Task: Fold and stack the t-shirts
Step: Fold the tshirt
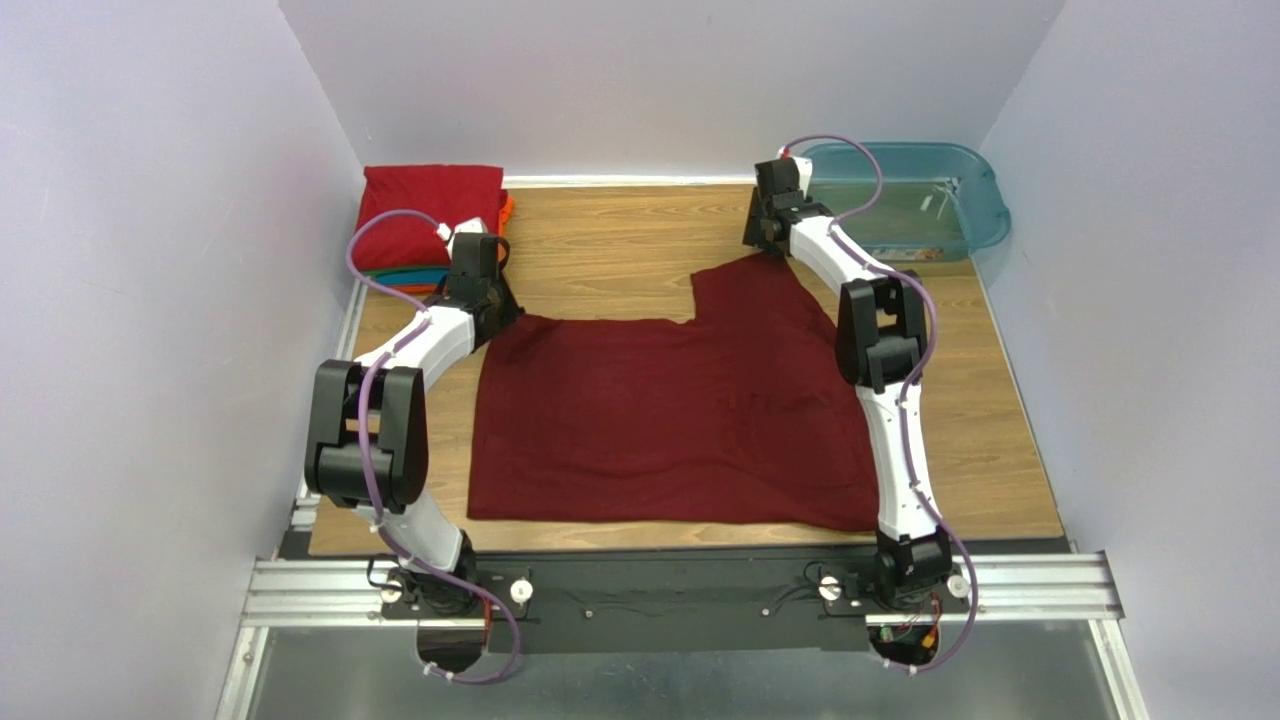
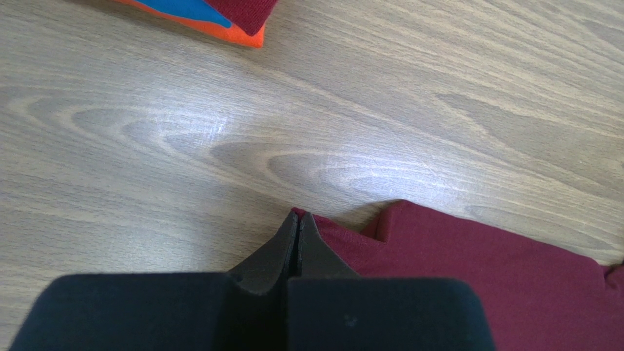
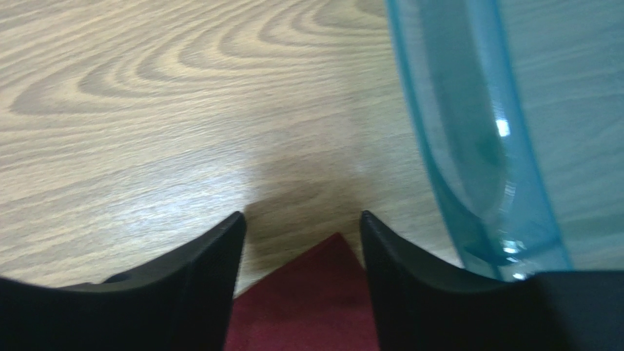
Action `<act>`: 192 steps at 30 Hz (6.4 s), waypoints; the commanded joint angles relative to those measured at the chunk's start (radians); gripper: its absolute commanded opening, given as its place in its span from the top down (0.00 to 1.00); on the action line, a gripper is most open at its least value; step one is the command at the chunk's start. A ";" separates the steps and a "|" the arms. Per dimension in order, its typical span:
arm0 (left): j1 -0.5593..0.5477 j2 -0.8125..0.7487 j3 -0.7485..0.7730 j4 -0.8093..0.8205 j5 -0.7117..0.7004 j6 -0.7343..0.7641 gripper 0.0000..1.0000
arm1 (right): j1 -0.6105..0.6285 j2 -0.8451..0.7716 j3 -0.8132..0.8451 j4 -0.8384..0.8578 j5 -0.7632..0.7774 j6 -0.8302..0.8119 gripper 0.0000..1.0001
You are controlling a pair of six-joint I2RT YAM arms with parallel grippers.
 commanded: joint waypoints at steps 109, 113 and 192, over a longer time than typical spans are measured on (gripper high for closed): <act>-0.012 -0.628 -0.552 -0.241 -0.305 -0.520 0.85 | 0.083 -1.544 -1.367 -0.702 -0.304 0.244 0.67; -0.012 -0.657 -0.529 -0.276 -0.316 -0.554 0.08 | 0.083 -1.541 -1.348 -0.698 -0.294 0.228 0.22; -0.021 -0.574 -0.499 -0.083 -0.087 -0.319 0.02 | 0.603 -1.032 -1.169 -0.303 -0.362 0.154 0.99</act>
